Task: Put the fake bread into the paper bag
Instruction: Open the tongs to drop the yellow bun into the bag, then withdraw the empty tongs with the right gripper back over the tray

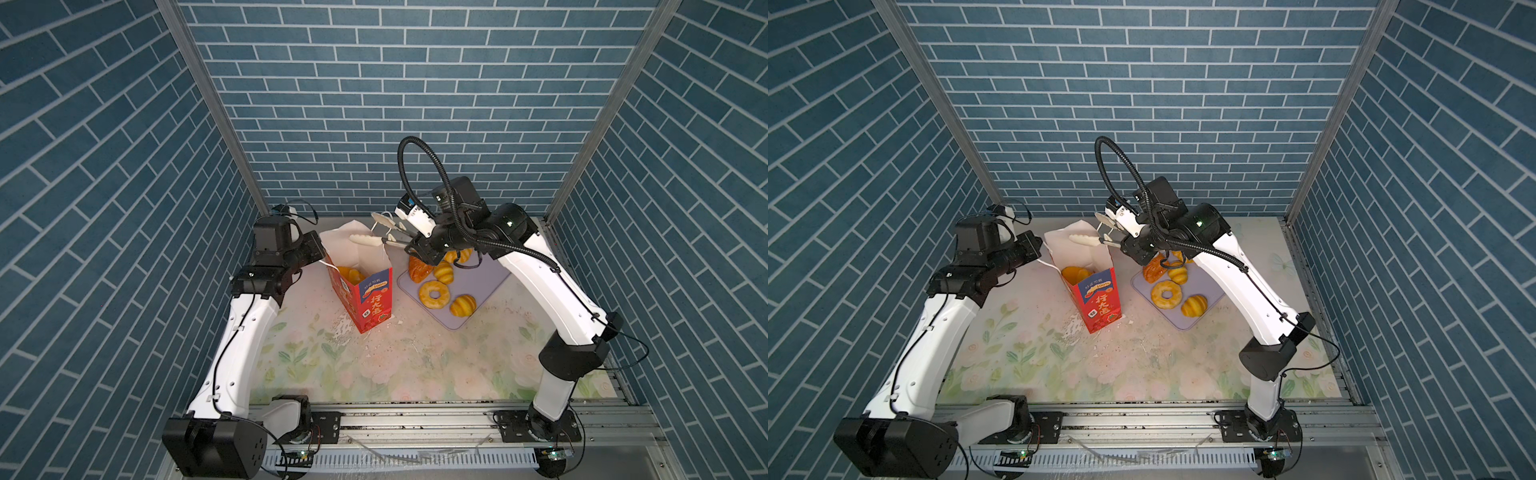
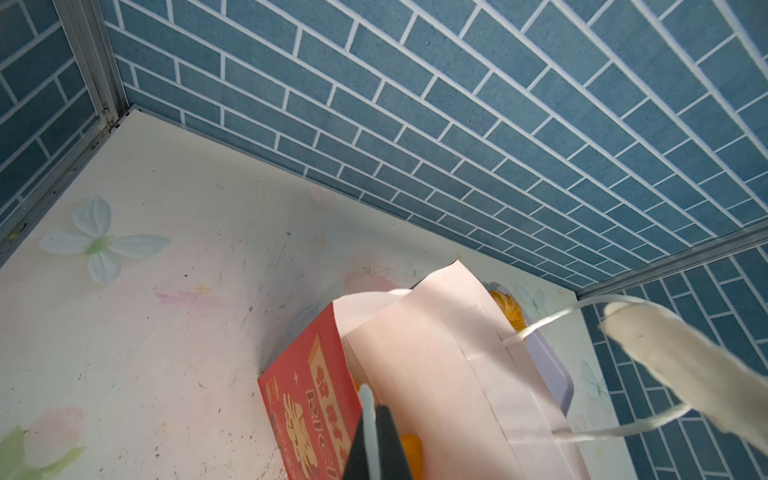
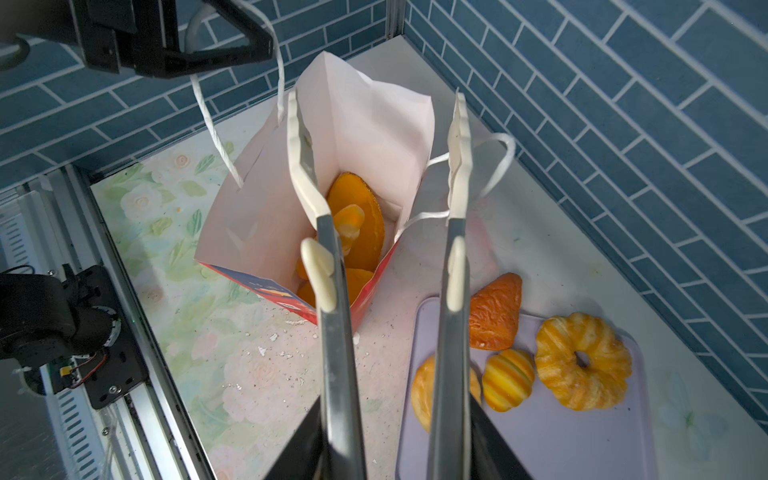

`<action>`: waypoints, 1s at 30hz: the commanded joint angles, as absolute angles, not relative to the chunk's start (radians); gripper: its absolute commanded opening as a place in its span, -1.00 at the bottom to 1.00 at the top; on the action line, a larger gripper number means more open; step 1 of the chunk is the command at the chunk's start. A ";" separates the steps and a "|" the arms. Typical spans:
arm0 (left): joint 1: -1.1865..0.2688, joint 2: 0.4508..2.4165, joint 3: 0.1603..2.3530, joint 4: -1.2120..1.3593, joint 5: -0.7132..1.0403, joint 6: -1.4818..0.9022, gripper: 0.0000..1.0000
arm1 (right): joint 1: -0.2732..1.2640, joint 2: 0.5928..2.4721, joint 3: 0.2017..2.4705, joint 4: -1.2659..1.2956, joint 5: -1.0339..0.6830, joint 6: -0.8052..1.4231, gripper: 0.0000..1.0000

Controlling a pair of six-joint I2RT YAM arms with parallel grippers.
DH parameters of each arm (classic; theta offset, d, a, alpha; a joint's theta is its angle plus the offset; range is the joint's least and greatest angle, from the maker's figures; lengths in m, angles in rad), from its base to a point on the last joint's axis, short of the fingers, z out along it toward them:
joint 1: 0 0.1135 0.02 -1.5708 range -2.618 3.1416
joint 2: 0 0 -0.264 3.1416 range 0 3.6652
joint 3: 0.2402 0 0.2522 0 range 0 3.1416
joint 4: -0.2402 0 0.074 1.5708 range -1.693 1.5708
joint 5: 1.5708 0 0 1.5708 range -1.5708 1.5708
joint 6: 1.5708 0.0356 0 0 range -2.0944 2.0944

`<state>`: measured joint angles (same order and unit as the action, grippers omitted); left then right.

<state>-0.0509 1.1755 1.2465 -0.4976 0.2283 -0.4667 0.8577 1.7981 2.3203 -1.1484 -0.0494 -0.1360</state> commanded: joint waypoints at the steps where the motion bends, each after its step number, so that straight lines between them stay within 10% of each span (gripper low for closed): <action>1: -0.054 1.152 1.233 -0.486 0.233 -0.458 -1.00 | 0.826 1.679 2.303 -1.061 0.043 -0.118 -0.07; 30: -0.053 1.184 1.254 -0.489 0.252 -0.441 -1.00 | 0.374 1.478 1.591 -1.258 -0.053 0.163 0.02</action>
